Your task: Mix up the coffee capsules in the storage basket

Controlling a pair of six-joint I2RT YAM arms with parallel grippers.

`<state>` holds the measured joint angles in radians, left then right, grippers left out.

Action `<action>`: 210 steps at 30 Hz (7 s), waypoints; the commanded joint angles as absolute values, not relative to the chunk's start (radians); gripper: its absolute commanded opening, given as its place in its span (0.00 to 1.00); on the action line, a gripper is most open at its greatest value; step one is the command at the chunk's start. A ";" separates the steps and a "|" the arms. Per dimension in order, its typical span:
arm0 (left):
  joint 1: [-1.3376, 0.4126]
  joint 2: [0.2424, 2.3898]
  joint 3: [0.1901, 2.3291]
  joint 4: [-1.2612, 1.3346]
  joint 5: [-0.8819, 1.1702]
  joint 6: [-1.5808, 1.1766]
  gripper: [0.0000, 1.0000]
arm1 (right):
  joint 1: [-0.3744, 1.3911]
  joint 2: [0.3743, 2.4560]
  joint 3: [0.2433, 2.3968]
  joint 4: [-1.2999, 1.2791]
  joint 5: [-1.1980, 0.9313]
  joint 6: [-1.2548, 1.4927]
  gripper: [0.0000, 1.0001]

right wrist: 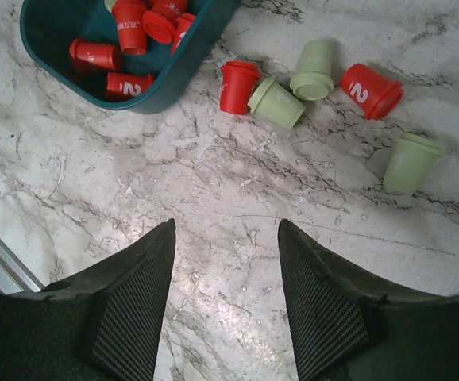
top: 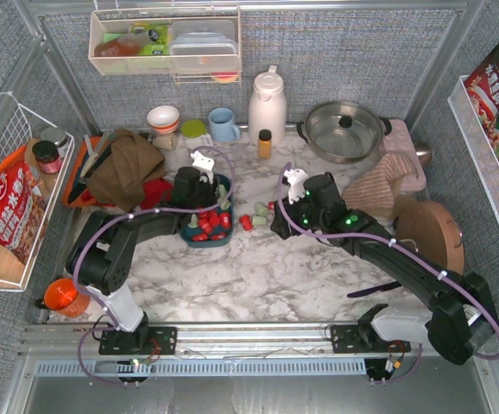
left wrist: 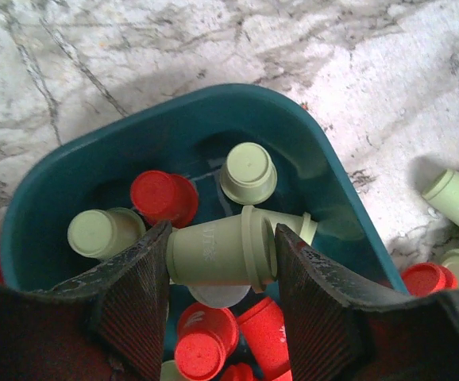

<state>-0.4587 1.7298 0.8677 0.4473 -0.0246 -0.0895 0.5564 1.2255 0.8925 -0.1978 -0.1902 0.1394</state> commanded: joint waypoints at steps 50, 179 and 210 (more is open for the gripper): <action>-0.605 1.219 0.612 0.432 -0.005 -0.137 0.84 | 0.583 1.792 1.054 0.120 0.041 0.432 0.61; -0.710 1.206 0.490 0.382 -0.474 -0.532 0.99 | 0.451 1.759 1.032 -0.028 0.251 0.196 0.63; -0.748 1.195 0.431 0.648 -0.201 -0.371 0.99 | 0.443 1.633 0.971 -0.064 0.118 0.211 0.21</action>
<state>-0.7315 1.1900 0.4465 0.4911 -0.3161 -0.4702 0.4412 1.7035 1.0065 -0.0555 0.1757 0.1852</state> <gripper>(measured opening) 0.992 0.359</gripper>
